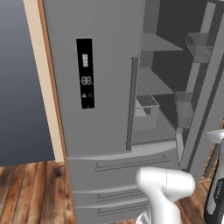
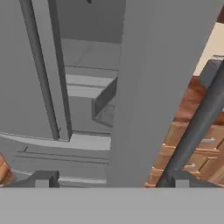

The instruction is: Move the hot dog bun to the plate on the dining table and place the condiment next to that plate. Then navigate to the fridge and take the sausage and place it on the plate as well.

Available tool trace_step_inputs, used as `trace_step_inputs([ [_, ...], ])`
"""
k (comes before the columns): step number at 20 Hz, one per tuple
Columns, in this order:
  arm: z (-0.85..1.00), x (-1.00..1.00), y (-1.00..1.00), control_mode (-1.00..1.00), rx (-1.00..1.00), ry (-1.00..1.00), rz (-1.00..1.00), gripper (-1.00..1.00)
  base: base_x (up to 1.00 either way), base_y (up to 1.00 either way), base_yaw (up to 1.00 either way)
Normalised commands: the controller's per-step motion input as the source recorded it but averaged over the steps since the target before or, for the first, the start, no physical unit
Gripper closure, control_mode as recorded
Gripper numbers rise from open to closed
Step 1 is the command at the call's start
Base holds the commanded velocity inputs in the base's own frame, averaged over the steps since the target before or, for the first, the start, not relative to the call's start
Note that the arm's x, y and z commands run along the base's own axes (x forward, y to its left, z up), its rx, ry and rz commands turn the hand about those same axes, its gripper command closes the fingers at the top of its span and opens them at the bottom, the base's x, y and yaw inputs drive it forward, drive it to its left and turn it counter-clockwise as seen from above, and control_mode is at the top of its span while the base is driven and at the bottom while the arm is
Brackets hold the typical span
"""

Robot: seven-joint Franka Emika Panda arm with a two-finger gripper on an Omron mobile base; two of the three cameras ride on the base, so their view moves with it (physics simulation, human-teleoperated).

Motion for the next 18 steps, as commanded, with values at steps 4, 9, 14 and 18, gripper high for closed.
trace_step_inputs([
  [4, 0.45, -0.53, 0.99, -1.0, -0.21, -0.04, -0.24, -1.0, 0.0, 0.0, 0.0],
  [9, 0.1, 0.61, 0.59, -1.0, -0.14, 0.05, -0.11, -1.0, 0.0, 0.0, 0.0],
  [14, -0.22, 1.0, -0.02, -1.0, -0.06, 0.16, -0.03, -1.0, 0.0, 0.0, 0.0],
  [18, -0.5, 0.66, 0.22, -1.0, 0.0, 0.13, -0.02, -1.0, 0.0, 0.0, 0.0],
])
